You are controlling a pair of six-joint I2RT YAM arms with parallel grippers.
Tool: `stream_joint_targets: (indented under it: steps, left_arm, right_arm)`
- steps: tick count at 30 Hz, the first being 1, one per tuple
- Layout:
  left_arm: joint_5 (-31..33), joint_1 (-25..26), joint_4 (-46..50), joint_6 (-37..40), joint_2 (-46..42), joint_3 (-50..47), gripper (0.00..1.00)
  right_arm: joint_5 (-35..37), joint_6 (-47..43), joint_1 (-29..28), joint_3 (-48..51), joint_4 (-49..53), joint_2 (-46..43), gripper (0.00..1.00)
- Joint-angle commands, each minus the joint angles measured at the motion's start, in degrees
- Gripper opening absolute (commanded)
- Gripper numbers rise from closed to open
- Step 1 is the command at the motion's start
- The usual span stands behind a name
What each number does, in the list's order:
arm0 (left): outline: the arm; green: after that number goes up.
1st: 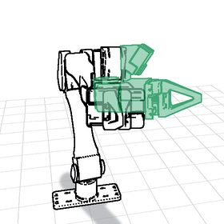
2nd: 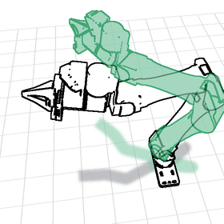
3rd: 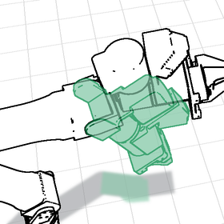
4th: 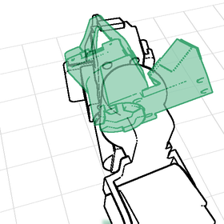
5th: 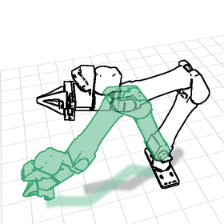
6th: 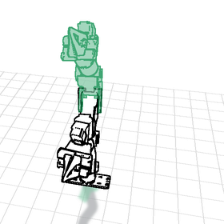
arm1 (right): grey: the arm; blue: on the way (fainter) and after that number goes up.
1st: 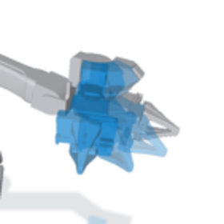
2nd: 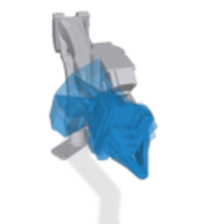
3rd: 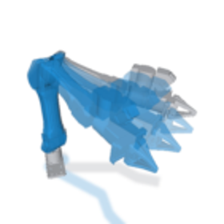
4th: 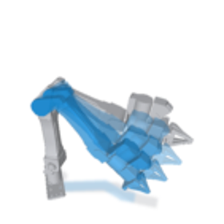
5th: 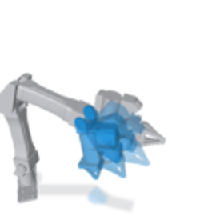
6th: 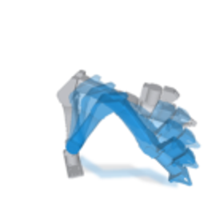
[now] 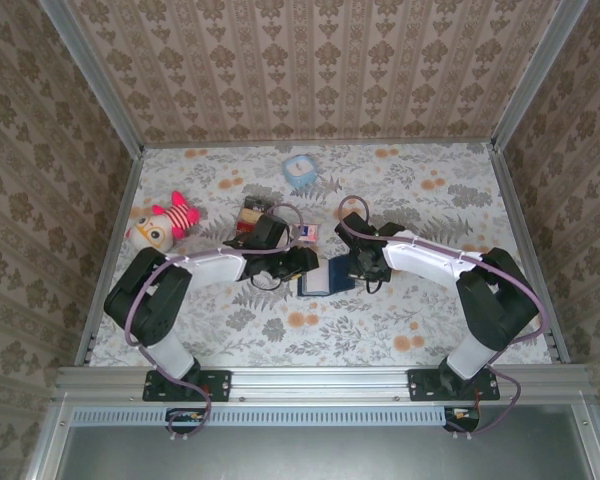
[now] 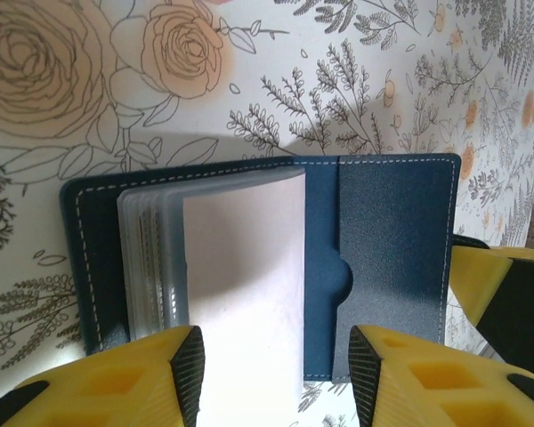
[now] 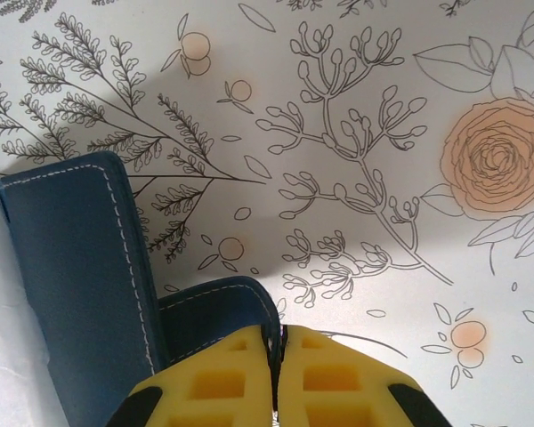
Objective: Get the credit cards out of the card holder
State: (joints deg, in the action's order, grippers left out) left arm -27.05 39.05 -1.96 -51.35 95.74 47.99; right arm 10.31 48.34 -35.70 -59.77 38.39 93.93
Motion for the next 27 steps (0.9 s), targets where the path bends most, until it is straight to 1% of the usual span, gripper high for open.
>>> stream_joint_targets:
  steps: [1,9,17,21,27]
  left_arm:
    - [0.4,0.5,1.7,0.5,1.3,1.0,0.50]
    - [2.1,0.4,1.2,-0.4,1.9,-0.4,0.50]
    - [1.8,1.1,2.2,-0.8,2.6,-0.1,0.50]
    - [0.6,1.4,2.9,-0.1,2.8,0.9,0.50]
    - [-3.0,1.5,1.7,0.5,3.1,2.2,0.50]
  right_arm:
    - [-0.5,-0.2,0.4,0.6,-0.4,0.9,0.07]
    - [-1.4,-0.7,0.4,0.5,-0.6,1.2,0.07]
    - [-2.5,-0.9,0.4,1.0,-1.8,1.9,0.07]
    - [-3.1,-1.2,0.3,1.3,-2.6,2.3,0.07]
    - [-4.1,-1.4,0.4,1.4,-3.7,2.9,0.07]
